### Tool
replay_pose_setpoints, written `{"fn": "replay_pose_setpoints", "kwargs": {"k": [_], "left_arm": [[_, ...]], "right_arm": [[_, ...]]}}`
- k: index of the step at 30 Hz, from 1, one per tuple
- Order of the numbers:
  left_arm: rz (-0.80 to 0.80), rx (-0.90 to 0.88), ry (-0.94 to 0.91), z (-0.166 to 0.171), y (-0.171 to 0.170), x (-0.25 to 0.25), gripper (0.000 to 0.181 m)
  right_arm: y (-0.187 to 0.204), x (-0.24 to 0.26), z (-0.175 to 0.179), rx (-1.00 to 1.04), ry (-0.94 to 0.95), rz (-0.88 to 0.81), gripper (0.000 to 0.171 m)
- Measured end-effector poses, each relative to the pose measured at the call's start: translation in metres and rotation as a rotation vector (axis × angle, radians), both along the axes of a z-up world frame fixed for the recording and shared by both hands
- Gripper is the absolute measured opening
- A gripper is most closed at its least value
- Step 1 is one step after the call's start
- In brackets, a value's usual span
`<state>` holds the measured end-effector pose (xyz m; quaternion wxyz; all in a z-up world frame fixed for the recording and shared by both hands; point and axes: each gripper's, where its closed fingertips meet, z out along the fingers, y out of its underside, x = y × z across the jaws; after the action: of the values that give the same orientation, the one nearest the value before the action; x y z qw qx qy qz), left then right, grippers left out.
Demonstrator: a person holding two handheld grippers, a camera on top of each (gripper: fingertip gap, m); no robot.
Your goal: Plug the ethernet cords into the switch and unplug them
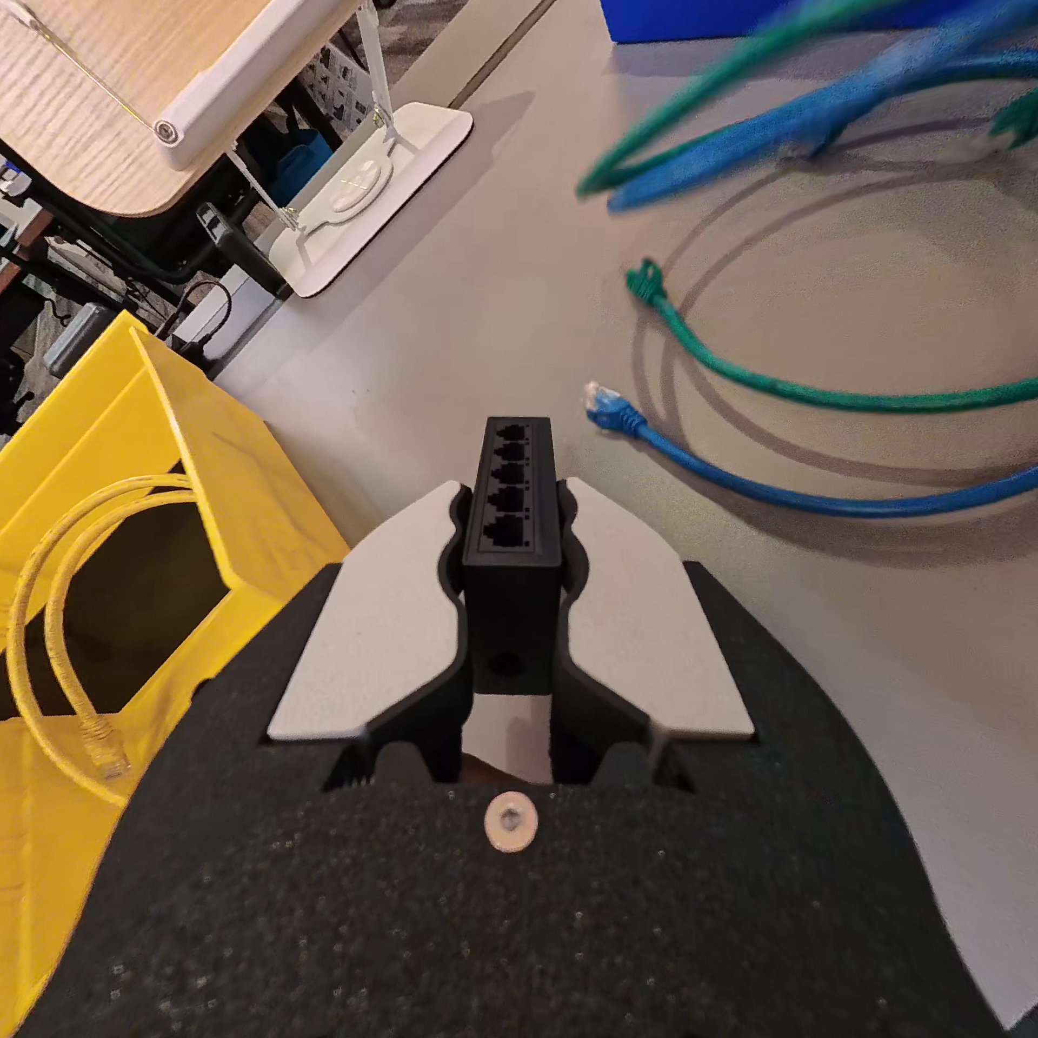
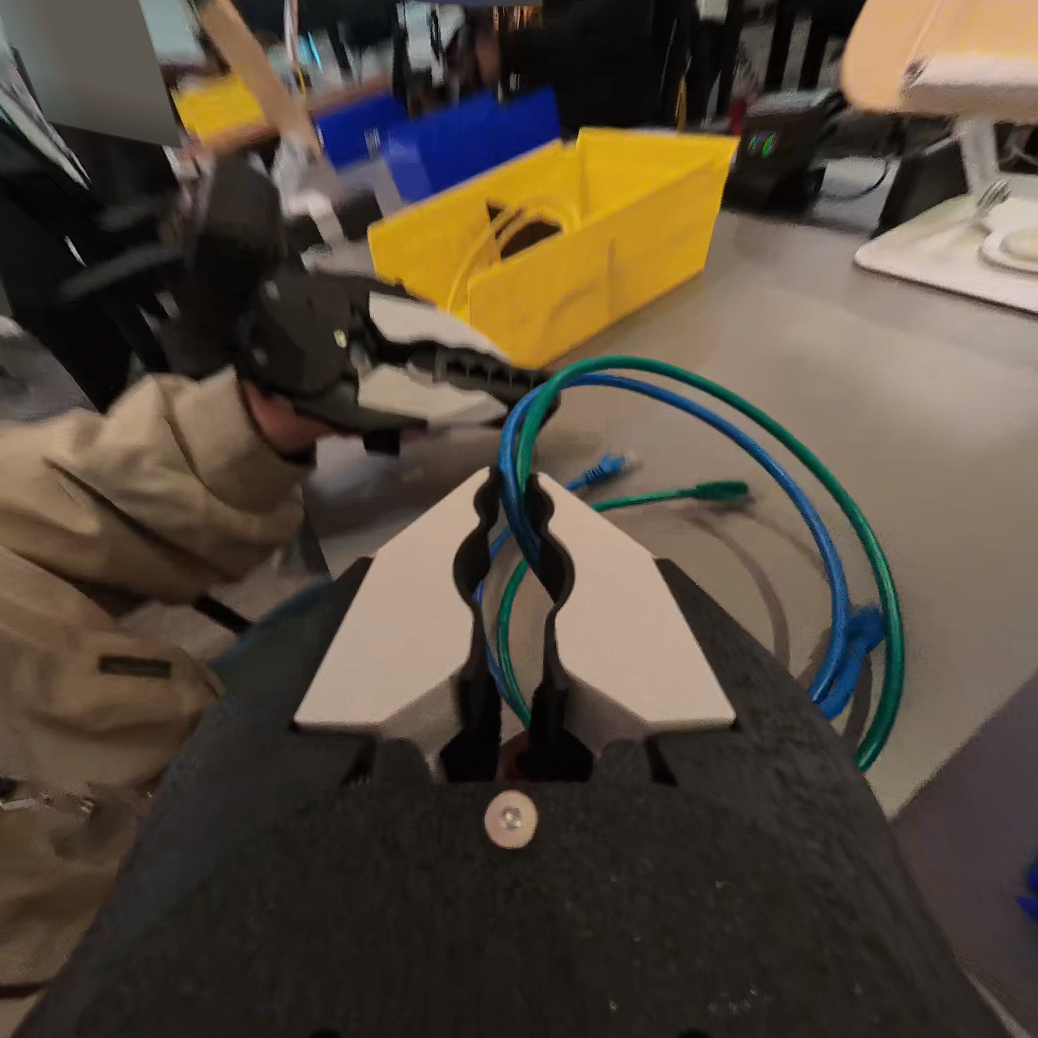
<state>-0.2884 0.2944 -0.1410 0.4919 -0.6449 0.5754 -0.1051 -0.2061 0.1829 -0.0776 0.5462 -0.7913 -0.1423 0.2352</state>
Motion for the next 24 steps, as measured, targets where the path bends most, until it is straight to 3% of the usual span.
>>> {"fn": "replay_pose_setpoints", "kwargs": {"k": [2, 6, 9, 11, 17, 24], "left_arm": [[-0.002, 0.0, 0.004, -0.001, -0.001, 0.001, 0.029], [0.002, 0.001, 0.011, -0.001, -0.001, 0.001, 0.029], [0.008, -0.004, 0.008, -0.001, 0.001, -0.001, 0.029], [0.01, -0.007, 0.004, -0.001, 0.001, -0.001, 0.029], [0.001, -0.01, -0.002, -0.001, -0.001, 0.001, 0.029], [0.0, -0.008, -0.011, 0.001, -0.001, -0.001, 0.029]], "right_arm": [[0.004, 0.012, 0.01, 0.016, 0.111, -0.047, 0.009], [0.01, 0.032, -0.044, -0.175, -0.056, -0.145, 0.01], [0.008, 0.024, -0.071, -0.298, -0.062, -0.127, 0.015], [0.01, 0.018, -0.069, -0.287, -0.077, -0.127, 0.025], [0.027, 0.001, -0.055, -0.166, -0.327, -0.153, 0.032], [0.025, 0.011, -0.087, -0.289, -0.279, -0.211, 0.04]]}}
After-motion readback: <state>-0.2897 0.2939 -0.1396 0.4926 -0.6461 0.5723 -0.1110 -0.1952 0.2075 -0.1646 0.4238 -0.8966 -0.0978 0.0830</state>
